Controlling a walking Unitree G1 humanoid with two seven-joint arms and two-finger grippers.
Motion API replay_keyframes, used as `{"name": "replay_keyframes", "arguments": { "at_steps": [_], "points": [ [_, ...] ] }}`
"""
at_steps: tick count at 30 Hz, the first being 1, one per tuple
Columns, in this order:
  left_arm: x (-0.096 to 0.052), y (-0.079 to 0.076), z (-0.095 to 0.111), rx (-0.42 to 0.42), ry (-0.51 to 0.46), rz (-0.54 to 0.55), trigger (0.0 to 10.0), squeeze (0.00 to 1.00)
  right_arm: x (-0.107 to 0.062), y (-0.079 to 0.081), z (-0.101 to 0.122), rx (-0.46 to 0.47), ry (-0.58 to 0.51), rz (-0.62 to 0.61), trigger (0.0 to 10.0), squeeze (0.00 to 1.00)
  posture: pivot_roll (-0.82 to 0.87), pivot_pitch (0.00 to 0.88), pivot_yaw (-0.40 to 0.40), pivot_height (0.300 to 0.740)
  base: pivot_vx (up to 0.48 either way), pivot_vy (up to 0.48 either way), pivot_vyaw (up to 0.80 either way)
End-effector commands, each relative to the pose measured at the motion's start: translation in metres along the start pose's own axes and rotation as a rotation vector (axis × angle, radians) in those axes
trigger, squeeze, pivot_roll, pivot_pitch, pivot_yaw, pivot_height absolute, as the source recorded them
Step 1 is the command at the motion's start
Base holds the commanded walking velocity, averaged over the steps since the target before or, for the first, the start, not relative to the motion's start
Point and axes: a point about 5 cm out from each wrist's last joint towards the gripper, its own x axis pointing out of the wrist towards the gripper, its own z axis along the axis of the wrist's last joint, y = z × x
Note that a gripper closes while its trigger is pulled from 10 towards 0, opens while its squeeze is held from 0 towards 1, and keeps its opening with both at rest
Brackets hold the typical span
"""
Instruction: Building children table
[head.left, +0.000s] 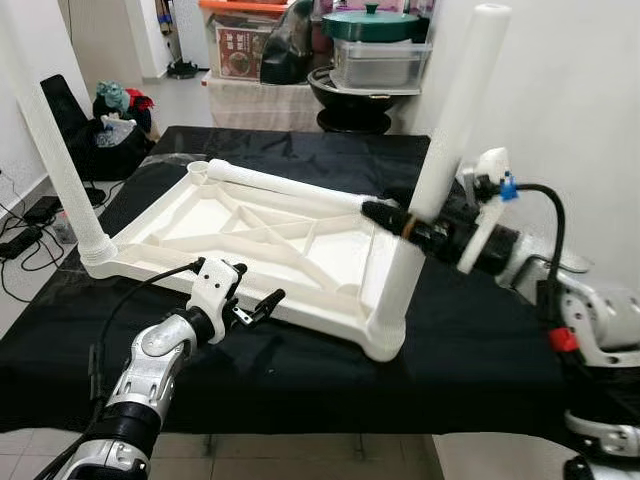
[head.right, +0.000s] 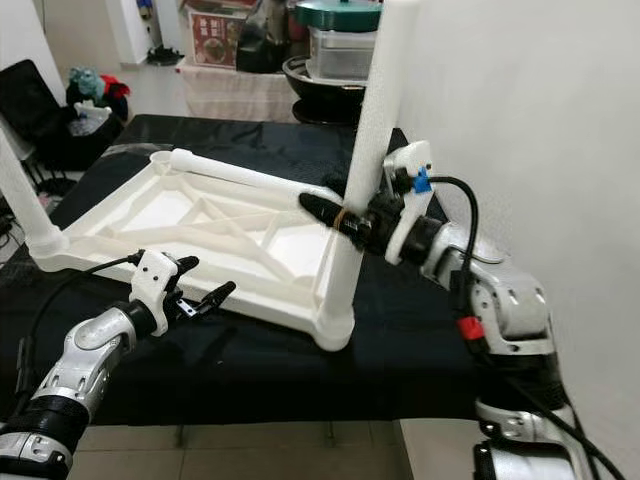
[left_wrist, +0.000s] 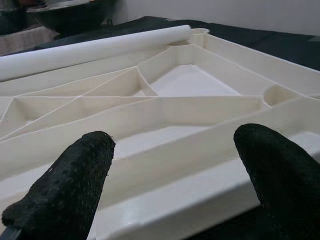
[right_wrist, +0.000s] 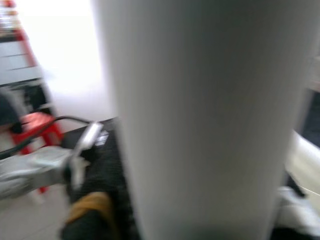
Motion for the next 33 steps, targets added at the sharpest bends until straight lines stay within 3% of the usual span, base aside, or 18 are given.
{"name": "replay_keyframes", "arguments": {
  "at_steps": [1, 8, 10, 11, 12, 13, 15, 17, 20, 21, 22, 23, 24, 27, 29, 30, 31, 33],
  "points": [
    [-0.003, 0.003, -0.003, -0.003, 0.014, 0.005, 10.0, 0.0, 0.003, 0.0, -0.006, 0.03, 0.034, 0.061, 0.0, 0.0, 0.07, 0.0, -0.068, 0.74, 0.0, 0.0, 0.0],
    [-0.006, 0.003, -0.004, -0.003, 0.017, 0.009, 10.0, 0.0, 0.003, -0.005, -0.016, 0.025, 0.099, 0.048, 0.0, 0.0, 0.07, 0.0, -0.07, 0.74, 0.0, 0.0, 0.0],
    [-0.005, 0.003, -0.005, -0.002, 0.019, 0.011, 10.0, 0.0, 0.008, -0.022, -0.033, 0.015, 0.191, -0.205, 0.0, 0.0, 0.06, 0.0, -0.066, 0.74, 0.0, 0.0, 0.0],
    [-0.005, 0.003, -0.005, -0.001, 0.02, 0.011, 10.0, 0.0, 0.005, -0.037, -0.041, 0.008, 0.213, -0.414, 0.0, 0.0, 0.05, 0.0, -0.056, 0.74, 0.0, 0.0, 0.0],
    [-0.005, 0.003, -0.005, -0.001, 0.02, 0.011, 10.0, 0.0, 0.005, -0.037, -0.041, 0.008, 0.213, -0.414, 0.0, 0.0, 0.05, 0.0, -0.056, 0.74, 0.0, 0.0, 0.0],
    [-0.005, 0.002, -0.005, 0.0, 0.02, 0.01, 10.0, 0.0, 0.003, -0.046, -0.047, 0.003, 0.227, -0.552, 0.0, 0.0, 0.05, 0.0, -0.056, 0.74, 0.0, 0.0, 0.0],
    [-0.005, 0.002, -0.005, 0.0, 0.02, 0.01, 10.0, 0.0, 0.003, -0.046, -0.047, 0.003, 0.227, -0.552, 0.0, 0.0, 0.05, 0.0, -0.056, 0.74, 0.0, 0.0, 0.0],
    [-0.003, 0.002, -0.005, 0.003, 0.022, 0.014, 10.0, 0.0, -0.013, -0.061, -0.058, 0.075, 0.171, -0.918, 0.0, 0.0, 0.05, 0.0, -0.057, 0.74, 0.0, 0.0, 0.0],
    [-0.003, 0.003, -0.004, 0.005, 0.023, 0.017, 10.0, 0.0, -0.017, -0.056, -0.066, 0.13, 0.141, -1.033, 0.0, 0.0, 0.05, 0.0, -0.053, 0.74, 0.0, 0.0, 0.0],
    [-0.002, 0.003, -0.004, 0.007, 0.024, 0.019, 10.0, 0.0, -0.016, -0.046, -0.072, 0.157, 0.138, -1.086, 0.0, 0.0, 0.05, 0.0, -0.049, 0.74, 0.0, 0.0, 0.0],
    [-0.002, 0.003, -0.004, 0.009, 0.026, 0.02, 10.0, 0.0, -0.014, -0.038, -0.074, 0.165, 0.134, -1.112, 3.7, 0.0, 0.04, 0.0, -0.045, 0.74, 0.0, 0.0, 0.0],
    [-0.002, 0.003, -0.004, 0.009, 0.026, 0.02, 10.0, 0.0, -0.014, -0.038, -0.074, 0.165, 0.134, -1.112, 3.7, 0.0, 0.04, 0.0, -0.045, 0.74, 0.0, 0.0, 0.0],
    [-0.002, 0.003, -0.005, 0.012, 0.027, 0.018, 10.0, 0.0, -0.006, -0.03, -0.072, 0.166, 0.132, -1.075, 10.0, 0.0, 0.04, 0.0, -0.044, 0.74, 0.0, 0.0, 0.0],
    [0.0, 0.002, -0.004, 0.012, 0.027, 0.017, 10.0, 0.0, 0.013, -0.021, -0.058, 0.163, 0.055, -0.953, 10.0, 0.0, 0.03, 0.0, -0.046, 0.74, 0.0, 0.0, 0.0],
    [0.001, 0.002, -0.004, 0.012, 0.025, 0.016, 10.0, 0.0, 0.016, -0.023, -0.049, 0.156, -0.006, -0.925, 10.0, 0.0, 0.03, 0.0, -0.046, 0.74, 0.0, 0.0, 0.0],
    [0.001, 0.002, -0.003, 0.011, 0.023, 0.015, 10.0, 0.0, 0.018, -0.023, -0.042, 0.147, -0.046, -0.879, 10.0, 0.7, 0.03, 0.0, -0.05, 0.74, 0.0, 0.0, 0.0],
    [0.002, 0.001, -0.003, 0.011, 0.022, 0.014, 10.0, 0.0, 0.019, -0.026, -0.039, 0.157, -0.057, -0.866, 10.0, 1.0, 0.03, 0.0, -0.05, 0.74, 0.0, 0.0, 0.0],
    [0.002, 0.001, -0.003, 0.01, 0.02, 0.014, 10.0, 0.0, 0.021, -0.028, -0.031, 0.171, -0.09, -0.833, 10.0, 1.0, 0.04, 0.0, -0.054, 0.74, 0.0, 0.0, 0.0]
  ]
}}
